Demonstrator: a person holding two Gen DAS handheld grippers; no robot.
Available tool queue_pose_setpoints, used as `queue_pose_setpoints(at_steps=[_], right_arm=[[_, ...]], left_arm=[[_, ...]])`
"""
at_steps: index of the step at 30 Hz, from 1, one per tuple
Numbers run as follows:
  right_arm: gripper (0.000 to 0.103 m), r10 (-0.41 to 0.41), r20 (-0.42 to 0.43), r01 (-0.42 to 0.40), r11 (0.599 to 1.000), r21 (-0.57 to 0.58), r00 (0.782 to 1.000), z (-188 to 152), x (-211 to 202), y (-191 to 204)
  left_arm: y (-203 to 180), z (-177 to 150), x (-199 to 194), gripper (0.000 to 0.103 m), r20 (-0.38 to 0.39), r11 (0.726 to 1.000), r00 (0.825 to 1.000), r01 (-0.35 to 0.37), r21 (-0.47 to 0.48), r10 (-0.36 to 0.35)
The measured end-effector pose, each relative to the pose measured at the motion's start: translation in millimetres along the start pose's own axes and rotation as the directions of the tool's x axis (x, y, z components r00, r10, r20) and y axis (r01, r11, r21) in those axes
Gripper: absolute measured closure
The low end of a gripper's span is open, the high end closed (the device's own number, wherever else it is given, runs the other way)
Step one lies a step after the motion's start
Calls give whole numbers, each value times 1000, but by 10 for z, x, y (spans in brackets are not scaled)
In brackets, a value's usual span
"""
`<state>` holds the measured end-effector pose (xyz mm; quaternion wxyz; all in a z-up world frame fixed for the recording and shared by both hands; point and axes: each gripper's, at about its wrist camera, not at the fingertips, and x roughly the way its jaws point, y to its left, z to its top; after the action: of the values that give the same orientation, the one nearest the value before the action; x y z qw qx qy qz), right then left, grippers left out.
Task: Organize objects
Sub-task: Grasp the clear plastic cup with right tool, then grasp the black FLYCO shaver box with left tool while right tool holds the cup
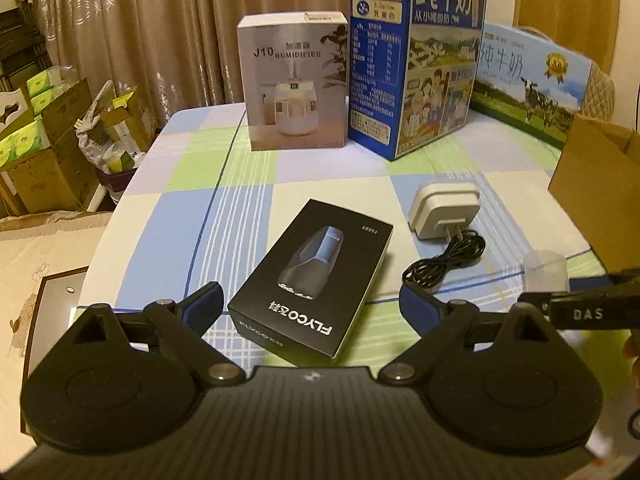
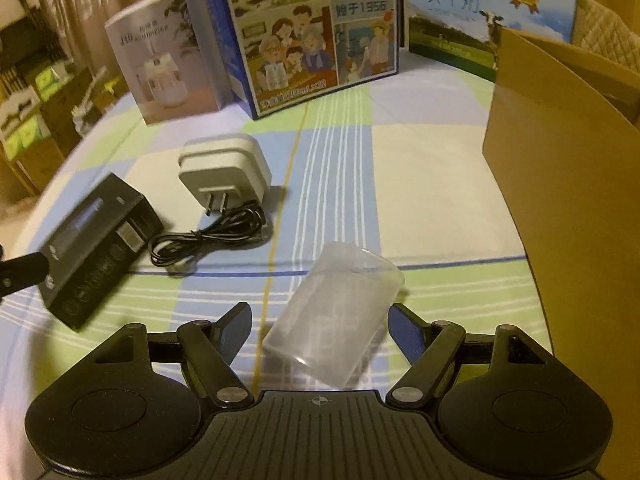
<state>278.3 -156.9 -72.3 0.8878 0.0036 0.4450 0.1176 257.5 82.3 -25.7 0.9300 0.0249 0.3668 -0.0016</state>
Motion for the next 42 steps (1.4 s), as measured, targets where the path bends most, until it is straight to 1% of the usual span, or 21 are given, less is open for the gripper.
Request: queue_pose_setpoints(at_steps=[1, 2, 4, 5, 9, 12, 15, 18, 19, 24, 27, 29, 32, 34, 37, 40, 42], right_arm=[[32, -16, -2, 16, 1000, -14, 1000, 9, 36, 26], [44, -26, -5, 25, 999, -30, 1000, 14, 66, 47], [54, -37, -12, 36, 997, -68, 999, 11, 109, 89], [55, -45, -8, 44, 996, -81, 999, 1, 106, 101], [55, -17, 3, 18, 996, -90, 1000, -81, 31, 79], [55, -1, -2, 1, 997, -83, 1000, -145, -30, 39], [55, 14, -9, -14, 997, -70, 1000, -213, -82, -4], [55, 26, -11, -26, 998, -63, 1000, -265, -146, -22], [55, 30, -13, -31, 998, -62, 999, -279, -167, -25], [55, 34, -12, -35, 998, -61, 999, -333, -268, -87], [55, 31, -16, -32, 998, -50, 999, -374, -313, -146], [55, 34, -22, -34, 999, -42, 999, -399, -346, -174], [55, 42, -25, -43, 998, -37, 999, -455, -444, -194], [55, 60, -31, -61, 997, -40, 998, -521, -522, -193], [55, 83, -47, -86, 995, -52, 995, -671, -658, -196], [55, 108, -63, -111, 992, -61, 992, -862, -812, -246], [55, 123, -77, -129, 989, -77, 989, -978, -893, -267]], left_arm=[[-1, -1, 28, 11, -6, 1000, 1000, 0, 16, 0], [-3, -4, 54, 10, -10, 999, 1000, -1, 32, 1], [-14, -16, 112, 10, -20, 997, 1000, -4, 73, 5], [-23, -16, 140, 10, -23, 996, 1000, -4, 94, 6], [-34, -3, 250, 10, -30, 986, 1000, 12, 168, -7], [2, 13, 339, 10, -49, 981, 998, 42, 189, -34], [55, 35, 435, 10, -67, 982, 997, 59, 179, -48], [102, 87, 521, 11, -75, 986, 994, 94, 140, -84], [110, 105, 545, 11, -73, 986, 994, 96, 137, -86], [100, 144, 640, 20, -87, 984, 992, 103, 148, -90], [80, 141, 636, 21, -97, 985, 992, 100, 138, -87], [63, 131, 595, 21, -113, 988, 989, 111, 110, -98], [13, 52, 462, 22, -144, 991, 982, 127, 37, -120], [-77, -32, 314, 26, -165, 993, 979, 121, 3, -118], [-286, -213, 31, 27, -186, 995, 977, 100, -11, -100], [-492, -453, -269, 27, -193, 994, 975, 107, -18, -109], [-636, -616, -453, 27, -186, 994, 977, 109, -4, -108]])
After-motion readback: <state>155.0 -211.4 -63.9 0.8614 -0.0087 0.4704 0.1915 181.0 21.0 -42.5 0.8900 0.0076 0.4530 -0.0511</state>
